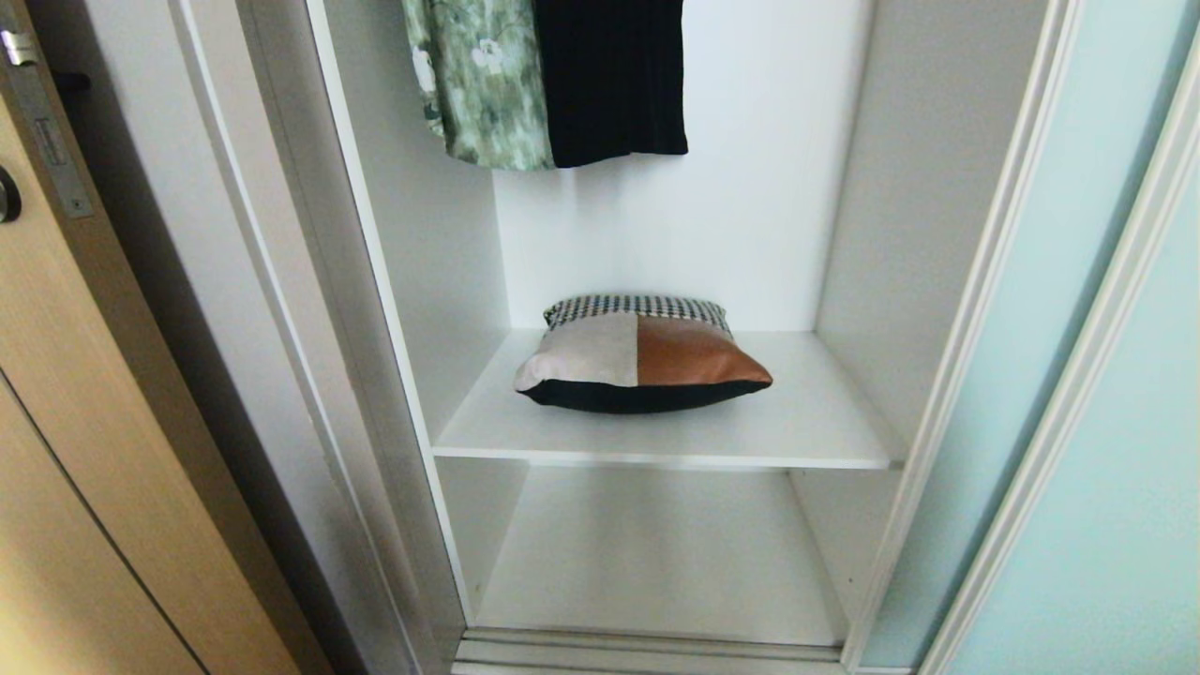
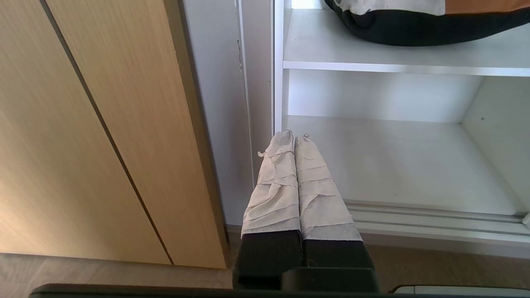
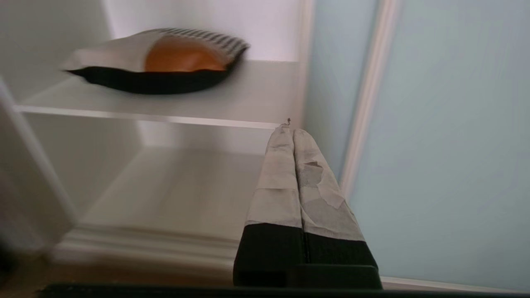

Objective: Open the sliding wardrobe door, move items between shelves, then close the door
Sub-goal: Place the pillow on the lower shelf

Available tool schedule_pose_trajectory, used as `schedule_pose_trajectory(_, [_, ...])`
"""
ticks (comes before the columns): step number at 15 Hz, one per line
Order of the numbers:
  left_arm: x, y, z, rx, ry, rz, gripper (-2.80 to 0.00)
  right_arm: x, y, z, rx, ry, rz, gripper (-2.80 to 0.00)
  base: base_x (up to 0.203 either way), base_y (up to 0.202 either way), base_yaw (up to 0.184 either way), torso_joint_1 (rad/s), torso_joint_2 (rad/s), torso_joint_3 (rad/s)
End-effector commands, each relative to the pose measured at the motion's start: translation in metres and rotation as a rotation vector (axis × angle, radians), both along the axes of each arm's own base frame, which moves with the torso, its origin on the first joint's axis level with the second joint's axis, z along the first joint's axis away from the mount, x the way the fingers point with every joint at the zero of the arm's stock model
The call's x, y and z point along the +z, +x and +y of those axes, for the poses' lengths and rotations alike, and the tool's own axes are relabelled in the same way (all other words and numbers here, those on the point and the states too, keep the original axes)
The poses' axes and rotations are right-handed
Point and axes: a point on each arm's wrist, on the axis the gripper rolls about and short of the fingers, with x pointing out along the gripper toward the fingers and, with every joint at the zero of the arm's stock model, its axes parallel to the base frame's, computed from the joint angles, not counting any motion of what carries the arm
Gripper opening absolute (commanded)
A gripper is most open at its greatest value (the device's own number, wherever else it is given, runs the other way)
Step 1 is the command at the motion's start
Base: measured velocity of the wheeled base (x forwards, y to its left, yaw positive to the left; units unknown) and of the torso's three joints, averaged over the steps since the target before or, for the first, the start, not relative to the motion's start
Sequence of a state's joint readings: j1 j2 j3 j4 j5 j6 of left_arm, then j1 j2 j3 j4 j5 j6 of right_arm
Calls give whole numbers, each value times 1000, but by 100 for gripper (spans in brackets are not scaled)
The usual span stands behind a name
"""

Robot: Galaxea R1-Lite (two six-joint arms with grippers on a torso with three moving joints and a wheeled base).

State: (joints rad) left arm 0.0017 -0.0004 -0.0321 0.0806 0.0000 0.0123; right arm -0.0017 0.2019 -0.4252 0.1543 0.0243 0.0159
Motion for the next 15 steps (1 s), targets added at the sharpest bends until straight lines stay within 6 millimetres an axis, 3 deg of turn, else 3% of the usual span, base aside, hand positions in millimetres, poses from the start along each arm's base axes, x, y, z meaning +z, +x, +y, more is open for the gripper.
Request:
schedule_pose_trajectory(1, [0,0,0,0,0,3,-280,41,39,1,39,16,140,-280,0,0,0,0,0,0])
schedule_pose_trajectory(6, [0,0,0,0,0,3,-280,104,124,8,213,54,277,-280,0,0,0,0,0,0])
schedule_pose_trajectory(8, [0,0,0,0,0,3,-280,114,152,23,333,54,322,-280,0,0,0,0,0,0])
schedule_pose_trajectory(12, [0,0,0,0,0,3,-280,113,217,53,433,48,437,-280,0,0,0,0,0,0])
schedule_pose_trajectory(15, [0,0,0,0,0,3,-280,90,279,75,424,73,522,-280,0,0,0,0,0,0])
